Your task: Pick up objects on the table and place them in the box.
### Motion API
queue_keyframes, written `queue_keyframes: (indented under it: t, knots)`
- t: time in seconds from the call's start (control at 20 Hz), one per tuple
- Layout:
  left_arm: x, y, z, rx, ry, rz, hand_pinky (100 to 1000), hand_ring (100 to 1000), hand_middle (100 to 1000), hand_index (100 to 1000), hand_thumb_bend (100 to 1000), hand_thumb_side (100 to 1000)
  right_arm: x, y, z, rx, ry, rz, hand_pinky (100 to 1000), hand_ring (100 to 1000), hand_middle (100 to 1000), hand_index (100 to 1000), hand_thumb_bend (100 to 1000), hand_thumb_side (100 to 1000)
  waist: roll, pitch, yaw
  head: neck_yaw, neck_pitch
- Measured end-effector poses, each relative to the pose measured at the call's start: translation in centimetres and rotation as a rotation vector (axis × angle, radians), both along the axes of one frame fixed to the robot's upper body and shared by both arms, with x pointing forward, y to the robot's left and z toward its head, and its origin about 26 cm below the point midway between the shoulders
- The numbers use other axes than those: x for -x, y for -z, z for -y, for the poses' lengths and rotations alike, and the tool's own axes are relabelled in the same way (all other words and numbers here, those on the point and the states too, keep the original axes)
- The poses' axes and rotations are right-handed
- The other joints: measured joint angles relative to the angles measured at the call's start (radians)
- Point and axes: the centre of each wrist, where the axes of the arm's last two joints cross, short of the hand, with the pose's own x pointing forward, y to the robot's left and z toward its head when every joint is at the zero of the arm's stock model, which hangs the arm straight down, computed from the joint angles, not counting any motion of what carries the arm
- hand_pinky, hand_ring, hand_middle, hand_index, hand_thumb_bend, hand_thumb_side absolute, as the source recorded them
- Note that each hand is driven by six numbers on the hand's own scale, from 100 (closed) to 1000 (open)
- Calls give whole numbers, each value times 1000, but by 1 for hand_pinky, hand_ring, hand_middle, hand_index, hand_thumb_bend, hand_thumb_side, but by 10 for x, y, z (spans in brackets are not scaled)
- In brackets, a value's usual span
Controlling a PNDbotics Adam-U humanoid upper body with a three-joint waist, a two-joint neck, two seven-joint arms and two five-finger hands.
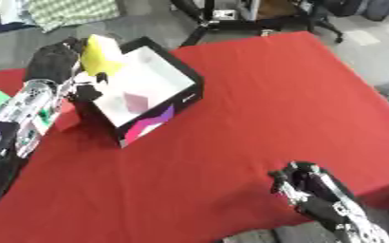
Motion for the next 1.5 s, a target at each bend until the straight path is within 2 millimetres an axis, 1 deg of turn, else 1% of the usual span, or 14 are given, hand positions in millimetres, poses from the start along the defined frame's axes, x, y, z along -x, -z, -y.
queue_keyframes:
  t: [0.15, 0.25, 0.4, 0.45, 0.5, 0.6, 0.7, 1.0, 1.1, 1.15, 1.3, 1.4, 1.45, 1.5]
  knots:
    - [2, -6, 1, -17, 8, 27, 841, 846, 930, 1000, 192, 1000, 0, 0, 0, 0, 0, 0, 852, 467, 233, 460, 100, 201, 0, 0, 2, 2, 0]
    - [4, -11, -1, -25, 9, 42, 846, 852, 938, 1000, 239, 1000, 0, 0, 0, 0, 0, -1, 852, 467, 233, 460, 100, 200, 0, 0, 2, 2, 0]
    - [5, -16, -3, -45, 10, 47, 860, 869, 953, 1000, 442, 1000, 0, 0, 0, 0, 0, -1, 852, 467, 233, 460, 100, 200, 0, 0, 5, 2, 0]
    - [6, -17, -4, -55, 10, 41, 864, 874, 957, 1000, 472, 1000, 0, 0, 0, 0, 0, -1, 852, 467, 233, 460, 100, 200, 0, 0, 5, 2, 0]
    - [6, -17, -5, -66, 12, 29, 869, 878, 956, 1000, 487, 953, 0, 0, 0, 0, 0, -1, 852, 468, 233, 460, 100, 201, 0, 0, 5, 2, 0]
    - [6, -15, -5, -85, 22, -10, 870, 880, 951, 1000, 516, 821, 1, 1, 0, 0, 1, -4, 852, 468, 233, 460, 100, 199, 0, 0, 5, 1, 0]
    - [7, -15, -5, -101, 39, -46, 870, 880, 950, 1000, 517, 757, 2, 1, 1, 0, 2, -7, 852, 468, 233, 460, 100, 199, 0, 0, 6, 0, 0]
    - [9, -20, -2, -122, 80, -81, 864, 870, 942, 1000, 478, 718, 2, 2, 1, 1, 3, -7, 852, 468, 233, 460, 100, 201, 0, 0, 5, -2, 0]
    - [10, -23, -3, -119, 79, -76, 861, 860, 931, 1000, 387, 711, 2, 2, 1, 1, 3, -7, 853, 468, 233, 460, 100, 200, 0, 0, 4, -2, 0]
    - [10, -26, -5, -111, 75, -76, 856, 851, 916, 1000, 320, 759, 2, 2, 1, 1, 3, -7, 853, 468, 233, 460, 100, 200, 0, 0, 4, -2, 0]
    - [12, -39, -20, -67, 55, -125, 851, 847, 896, 1000, 283, 857, 2, 2, 1, 1, 4, -8, 853, 468, 233, 460, 100, 200, 0, 0, 6, -3, 0]
    - [13, -49, -35, -52, 31, -202, 847, 841, 886, 1000, 278, 850, 2, 2, 1, 1, 5, -11, 853, 468, 233, 460, 100, 200, 0, 0, 6, -6, 0]
    - [13, -54, -44, -49, 12, -237, 842, 827, 870, 1000, 268, 827, 2, 3, 1, 1, 6, -13, 853, 468, 233, 460, 100, 200, 0, 0, 6, -8, 0]
    - [15, -56, -53, -45, -12, -271, 841, 828, 873, 1000, 267, 837, 2, 3, 1, 1, 7, -13, 853, 468, 233, 460, 100, 200, 0, 0, 6, -10, 0]
